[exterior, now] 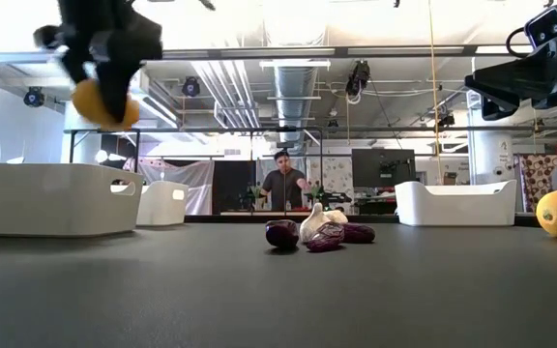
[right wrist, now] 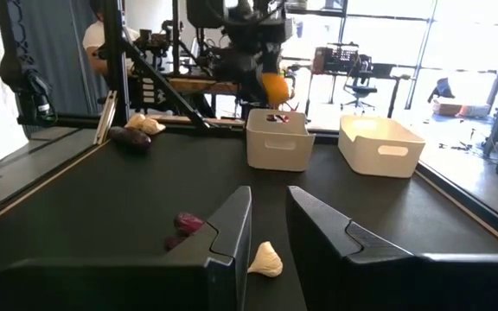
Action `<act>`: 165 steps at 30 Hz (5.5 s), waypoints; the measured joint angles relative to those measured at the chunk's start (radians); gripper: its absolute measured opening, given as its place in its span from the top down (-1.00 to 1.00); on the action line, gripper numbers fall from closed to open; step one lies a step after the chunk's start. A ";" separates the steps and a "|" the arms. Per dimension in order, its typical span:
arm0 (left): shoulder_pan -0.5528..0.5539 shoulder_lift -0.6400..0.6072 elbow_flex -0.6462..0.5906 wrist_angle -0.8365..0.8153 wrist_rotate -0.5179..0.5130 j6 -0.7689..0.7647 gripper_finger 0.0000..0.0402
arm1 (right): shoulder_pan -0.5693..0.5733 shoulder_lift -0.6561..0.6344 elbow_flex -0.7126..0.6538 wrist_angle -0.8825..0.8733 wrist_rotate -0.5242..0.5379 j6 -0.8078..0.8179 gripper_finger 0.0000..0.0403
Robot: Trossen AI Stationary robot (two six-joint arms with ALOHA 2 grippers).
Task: Sort produce into baskets
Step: Put the lemon into the gray bin, then put the eggplant into the left white bin
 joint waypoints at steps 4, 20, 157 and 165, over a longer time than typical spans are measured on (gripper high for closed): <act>0.033 -0.096 -0.180 0.025 0.068 -0.137 -0.13 | 0.000 0.000 0.000 0.000 0.000 -0.001 0.66; 0.342 -0.157 -0.470 0.262 0.187 -0.093 -0.27 | 0.000 0.000 0.000 0.000 0.000 0.000 0.66; -0.515 0.368 0.114 0.225 0.373 -0.084 0.13 | 0.000 0.000 0.000 0.000 -0.008 -0.001 0.66; -0.251 0.317 0.214 -0.043 0.226 0.225 0.14 | 0.000 0.000 0.000 0.000 -0.008 -0.001 0.66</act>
